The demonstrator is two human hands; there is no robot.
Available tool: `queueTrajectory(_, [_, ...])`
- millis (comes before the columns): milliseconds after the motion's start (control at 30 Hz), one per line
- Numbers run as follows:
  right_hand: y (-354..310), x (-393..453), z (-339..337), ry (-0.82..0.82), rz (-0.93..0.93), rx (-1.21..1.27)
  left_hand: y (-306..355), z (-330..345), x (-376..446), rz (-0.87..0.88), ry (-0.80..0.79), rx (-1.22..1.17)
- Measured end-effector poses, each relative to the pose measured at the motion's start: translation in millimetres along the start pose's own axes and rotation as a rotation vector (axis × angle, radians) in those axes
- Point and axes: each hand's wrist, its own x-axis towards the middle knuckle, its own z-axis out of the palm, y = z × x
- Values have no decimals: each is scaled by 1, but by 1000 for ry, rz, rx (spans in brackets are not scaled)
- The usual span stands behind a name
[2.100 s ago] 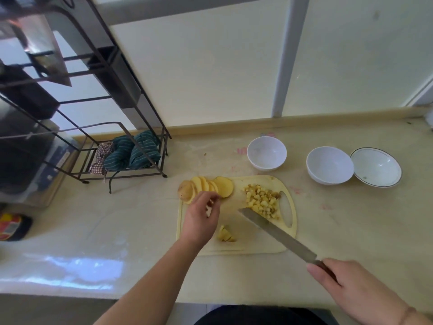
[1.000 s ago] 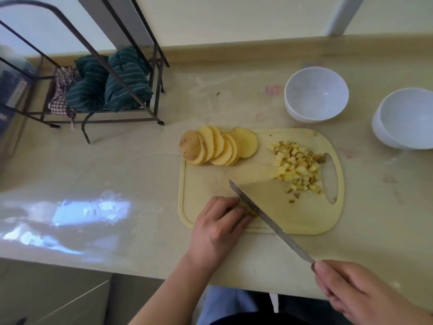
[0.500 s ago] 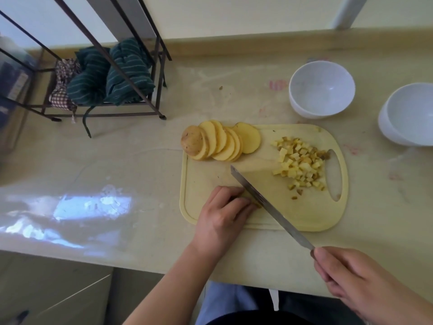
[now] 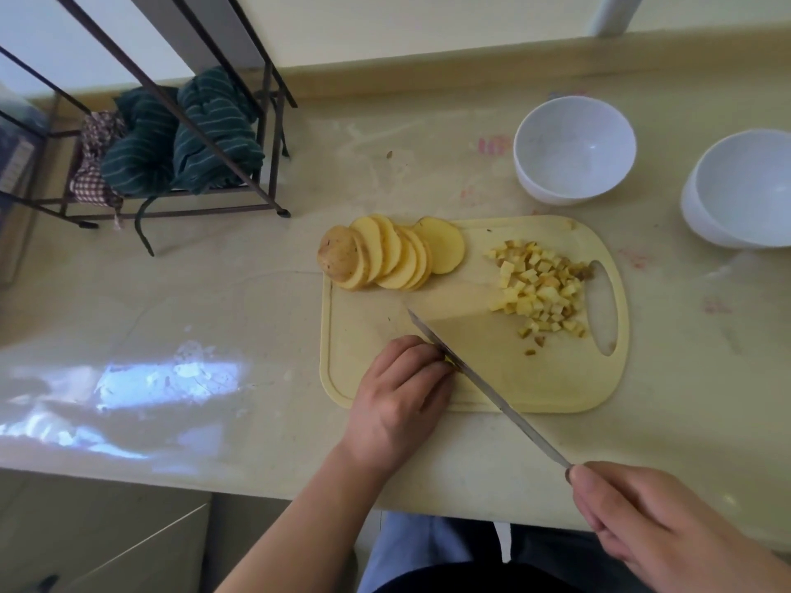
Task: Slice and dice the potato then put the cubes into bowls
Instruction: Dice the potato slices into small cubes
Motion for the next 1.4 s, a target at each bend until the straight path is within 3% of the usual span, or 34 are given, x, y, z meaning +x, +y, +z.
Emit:
queueTrajectory(533, [-2,-6,-5,-6,34,-128,0,0,1,-29,5,-23])
queueTrajectory(667, [-7,3,-4,83,-34,-233,0,0,1,-30,6,-28])
queueTrajectory(833, [-6,14,2,77,-63,-223,-2,0,1,-27,11,-20])
queueTrajectory(1133, [-4,13,-27,33,22,38,0,-1,1,-32,6,-28])
queueTrajectory(1400, [-11,0,-10,-13,-16,-49,1,-7,-8,12,16,7])
